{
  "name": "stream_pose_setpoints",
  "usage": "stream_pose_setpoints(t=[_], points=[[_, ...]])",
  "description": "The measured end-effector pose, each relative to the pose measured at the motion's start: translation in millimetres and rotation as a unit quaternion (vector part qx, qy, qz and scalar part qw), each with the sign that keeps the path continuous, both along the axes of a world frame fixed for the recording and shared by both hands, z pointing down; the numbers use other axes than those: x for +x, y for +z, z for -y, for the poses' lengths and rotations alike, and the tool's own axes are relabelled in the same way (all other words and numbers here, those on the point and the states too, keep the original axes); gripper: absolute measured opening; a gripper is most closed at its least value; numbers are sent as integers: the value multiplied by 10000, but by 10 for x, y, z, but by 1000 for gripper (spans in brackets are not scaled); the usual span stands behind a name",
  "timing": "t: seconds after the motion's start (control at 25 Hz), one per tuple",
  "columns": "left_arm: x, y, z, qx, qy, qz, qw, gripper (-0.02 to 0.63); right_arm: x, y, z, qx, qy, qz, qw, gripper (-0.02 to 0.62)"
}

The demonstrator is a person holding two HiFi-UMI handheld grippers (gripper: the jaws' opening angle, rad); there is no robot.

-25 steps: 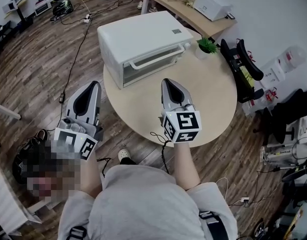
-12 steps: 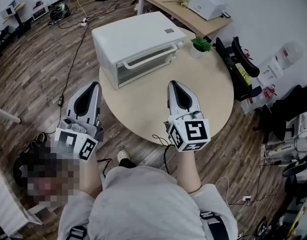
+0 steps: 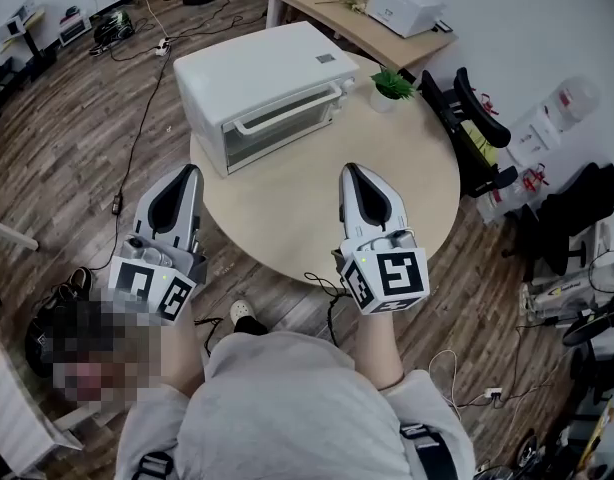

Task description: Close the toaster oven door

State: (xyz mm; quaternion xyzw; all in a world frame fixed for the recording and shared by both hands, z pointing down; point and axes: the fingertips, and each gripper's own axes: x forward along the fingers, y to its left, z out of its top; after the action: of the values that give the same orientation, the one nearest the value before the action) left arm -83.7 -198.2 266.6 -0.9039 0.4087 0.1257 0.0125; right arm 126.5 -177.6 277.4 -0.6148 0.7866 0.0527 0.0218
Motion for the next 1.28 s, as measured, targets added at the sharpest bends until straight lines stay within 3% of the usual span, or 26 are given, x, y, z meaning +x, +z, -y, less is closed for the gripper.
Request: stream_pose_setpoints(t=[0.92,1.28], points=[[193,-20,-326,43,-6,128,9999,6,224,-5,-361,69,101,105,9999,11],[256,-17,-385,132,-138,434,9989,6,252,-4,-390,54,37,121,9999,11]])
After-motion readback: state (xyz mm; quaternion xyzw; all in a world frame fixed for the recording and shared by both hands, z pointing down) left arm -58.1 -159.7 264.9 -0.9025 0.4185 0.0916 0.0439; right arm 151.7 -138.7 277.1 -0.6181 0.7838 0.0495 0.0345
